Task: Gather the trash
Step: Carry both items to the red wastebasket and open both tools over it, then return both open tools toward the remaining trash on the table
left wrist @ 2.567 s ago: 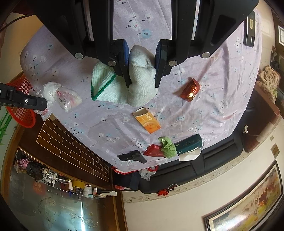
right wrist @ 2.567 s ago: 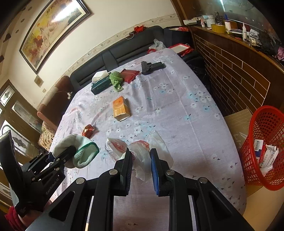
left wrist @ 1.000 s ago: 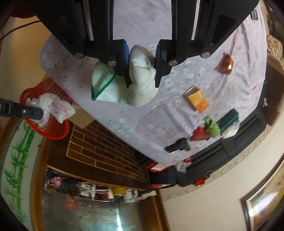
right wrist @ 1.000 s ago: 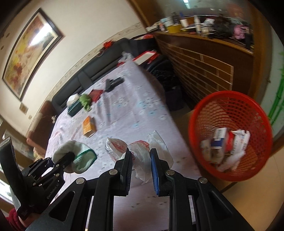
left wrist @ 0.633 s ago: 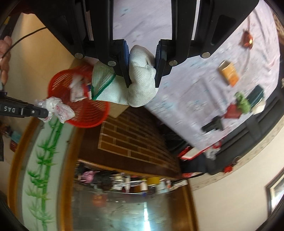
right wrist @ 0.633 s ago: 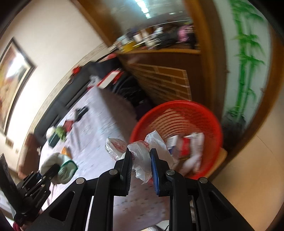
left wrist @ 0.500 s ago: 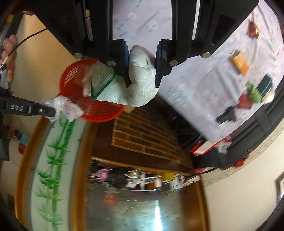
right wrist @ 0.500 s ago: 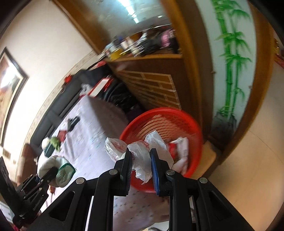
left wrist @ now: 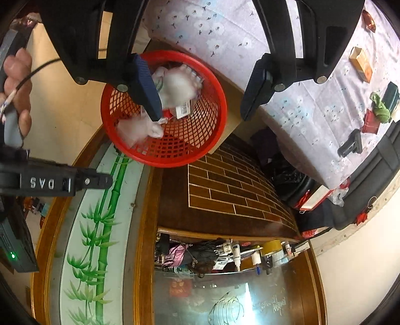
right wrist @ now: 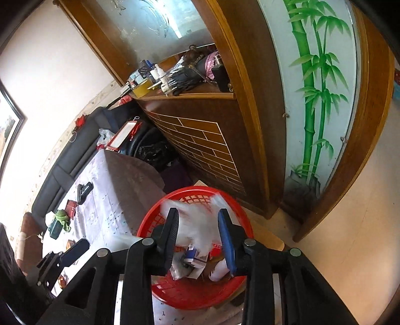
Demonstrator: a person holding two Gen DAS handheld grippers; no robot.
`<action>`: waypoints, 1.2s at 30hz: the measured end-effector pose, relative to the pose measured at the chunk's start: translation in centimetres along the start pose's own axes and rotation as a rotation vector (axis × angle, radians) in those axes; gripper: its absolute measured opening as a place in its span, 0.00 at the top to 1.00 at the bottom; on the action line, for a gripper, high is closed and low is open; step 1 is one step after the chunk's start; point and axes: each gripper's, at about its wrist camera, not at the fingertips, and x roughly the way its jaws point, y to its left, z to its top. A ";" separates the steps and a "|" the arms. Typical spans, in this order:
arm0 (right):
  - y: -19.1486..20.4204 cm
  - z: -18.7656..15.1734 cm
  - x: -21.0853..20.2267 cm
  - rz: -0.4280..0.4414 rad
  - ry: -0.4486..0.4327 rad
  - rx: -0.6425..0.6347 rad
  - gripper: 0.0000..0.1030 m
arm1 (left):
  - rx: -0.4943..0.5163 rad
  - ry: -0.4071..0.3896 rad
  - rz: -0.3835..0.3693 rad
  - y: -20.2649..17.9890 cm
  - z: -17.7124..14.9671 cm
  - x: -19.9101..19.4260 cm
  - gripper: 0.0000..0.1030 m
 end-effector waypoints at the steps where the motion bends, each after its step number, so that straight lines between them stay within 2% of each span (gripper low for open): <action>1: 0.0 0.0 0.0 0.002 0.001 -0.004 0.66 | -0.007 0.001 0.012 0.3 -0.3 -0.1 0.38; 6: 0.3 -0.7 0.1 0.009 0.029 -0.014 0.65 | -0.071 0.003 0.095 2.7 -2.1 -1.4 0.30; 10: 2.8 -2.5 0.7 0.040 0.070 -0.079 0.65 | -0.114 0.000 0.194 5.4 -4.0 -2.9 0.29; 19: 9.9 -6.9 2.4 0.121 0.160 -0.223 0.65 | -0.235 0.020 0.323 11.4 -8.2 -5.9 0.29; 36: 20.6 -13.9 3.2 0.200 0.261 -0.441 0.65 | -0.411 0.029 0.425 18.8 -15.3 -11.3 0.29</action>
